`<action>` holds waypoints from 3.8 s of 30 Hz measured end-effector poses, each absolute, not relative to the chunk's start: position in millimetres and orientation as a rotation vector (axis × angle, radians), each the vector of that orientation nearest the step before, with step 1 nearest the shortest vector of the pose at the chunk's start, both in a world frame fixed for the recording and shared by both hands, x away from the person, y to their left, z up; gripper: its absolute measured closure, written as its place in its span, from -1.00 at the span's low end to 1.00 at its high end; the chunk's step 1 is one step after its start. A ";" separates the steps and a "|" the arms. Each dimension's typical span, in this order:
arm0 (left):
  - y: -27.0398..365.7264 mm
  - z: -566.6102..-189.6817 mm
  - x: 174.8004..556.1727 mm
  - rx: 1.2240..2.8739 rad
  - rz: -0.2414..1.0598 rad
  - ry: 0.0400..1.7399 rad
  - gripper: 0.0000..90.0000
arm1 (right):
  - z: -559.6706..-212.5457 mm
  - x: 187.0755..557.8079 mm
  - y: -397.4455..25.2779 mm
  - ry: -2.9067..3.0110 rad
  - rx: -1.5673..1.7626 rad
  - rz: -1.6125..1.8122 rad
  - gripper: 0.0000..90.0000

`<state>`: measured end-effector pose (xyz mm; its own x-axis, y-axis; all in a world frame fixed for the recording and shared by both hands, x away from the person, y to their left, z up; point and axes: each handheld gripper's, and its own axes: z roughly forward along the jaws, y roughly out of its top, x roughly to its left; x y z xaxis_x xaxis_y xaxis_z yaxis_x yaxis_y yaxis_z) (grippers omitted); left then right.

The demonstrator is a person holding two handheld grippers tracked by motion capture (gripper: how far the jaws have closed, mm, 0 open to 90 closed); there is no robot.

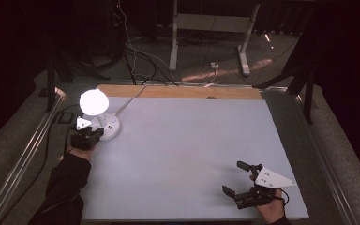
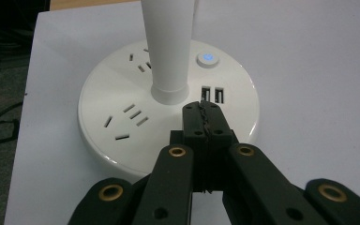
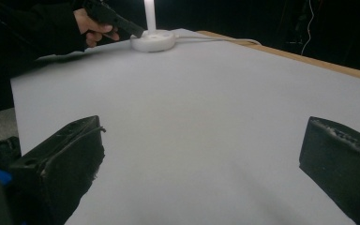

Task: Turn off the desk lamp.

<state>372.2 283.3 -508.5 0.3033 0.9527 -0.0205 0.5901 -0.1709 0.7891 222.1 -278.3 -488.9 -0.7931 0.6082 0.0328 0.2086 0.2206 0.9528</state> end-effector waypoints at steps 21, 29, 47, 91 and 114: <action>284.4 -483.8 363.7 1.799 0.596 1.344 1.00 | -488.6 223.1 -281.6 2.137 0.779 1.606 -1.00; 283.1 -479.6 359.8 1.825 0.556 1.323 0.55 | -488.6 223.4 -281.6 2.137 0.780 1.605 -1.00; 265.9 -460.1 350.5 1.898 0.422 1.183 -0.99 | -488.0 223.9 -280.9 2.135 0.779 1.605 -1.00; 218.9 -476.8 254.8 1.853 0.217 0.856 -0.99 | -486.9 222.3 -279.3 2.144 0.769 1.607 -1.00; 223.0 -513.4 228.2 1.920 0.218 0.781 -0.99 | -487.0 222.7 -279.4 2.152 0.764 1.601 -1.00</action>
